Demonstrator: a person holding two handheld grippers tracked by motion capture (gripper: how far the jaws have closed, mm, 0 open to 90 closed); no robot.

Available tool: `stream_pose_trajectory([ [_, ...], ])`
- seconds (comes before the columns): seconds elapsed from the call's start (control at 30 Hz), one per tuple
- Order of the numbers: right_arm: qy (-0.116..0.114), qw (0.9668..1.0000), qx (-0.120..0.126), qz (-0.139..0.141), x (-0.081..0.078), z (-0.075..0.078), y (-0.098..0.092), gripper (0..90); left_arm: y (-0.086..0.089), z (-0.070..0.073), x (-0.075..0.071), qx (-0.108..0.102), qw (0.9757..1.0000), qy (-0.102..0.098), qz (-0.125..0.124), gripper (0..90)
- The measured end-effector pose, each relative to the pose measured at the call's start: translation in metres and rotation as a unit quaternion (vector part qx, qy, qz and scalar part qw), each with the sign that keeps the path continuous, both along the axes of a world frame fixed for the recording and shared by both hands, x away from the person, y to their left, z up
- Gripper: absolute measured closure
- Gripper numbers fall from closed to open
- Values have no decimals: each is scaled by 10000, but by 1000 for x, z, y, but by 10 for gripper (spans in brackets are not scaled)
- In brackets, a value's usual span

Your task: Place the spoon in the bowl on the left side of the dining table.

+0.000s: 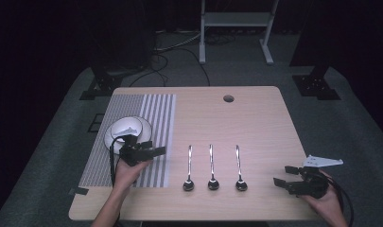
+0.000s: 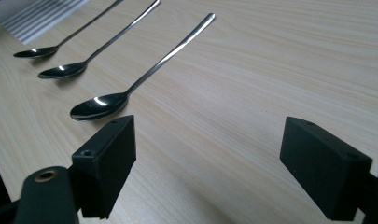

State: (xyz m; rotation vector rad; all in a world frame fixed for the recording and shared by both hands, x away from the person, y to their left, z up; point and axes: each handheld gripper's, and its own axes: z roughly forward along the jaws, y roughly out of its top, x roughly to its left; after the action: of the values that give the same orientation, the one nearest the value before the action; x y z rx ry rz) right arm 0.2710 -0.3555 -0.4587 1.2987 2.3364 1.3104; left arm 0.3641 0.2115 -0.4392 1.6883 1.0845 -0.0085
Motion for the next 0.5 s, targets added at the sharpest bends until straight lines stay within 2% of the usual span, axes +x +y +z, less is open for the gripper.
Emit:
stream_pose_trajectory([
  [0.23,-74,9999,20,129,-1,4,7,172,-2,1,-1,10,10000,-38,-52,47],
  [0.4,-61,9995,-95,308,0,7,17,191,-4,-1,1,52,9999,-1,-115,47],
  [0.5,-35,9984,-257,503,3,11,26,190,-7,-2,1,99,9998,-1,-149,47],
])
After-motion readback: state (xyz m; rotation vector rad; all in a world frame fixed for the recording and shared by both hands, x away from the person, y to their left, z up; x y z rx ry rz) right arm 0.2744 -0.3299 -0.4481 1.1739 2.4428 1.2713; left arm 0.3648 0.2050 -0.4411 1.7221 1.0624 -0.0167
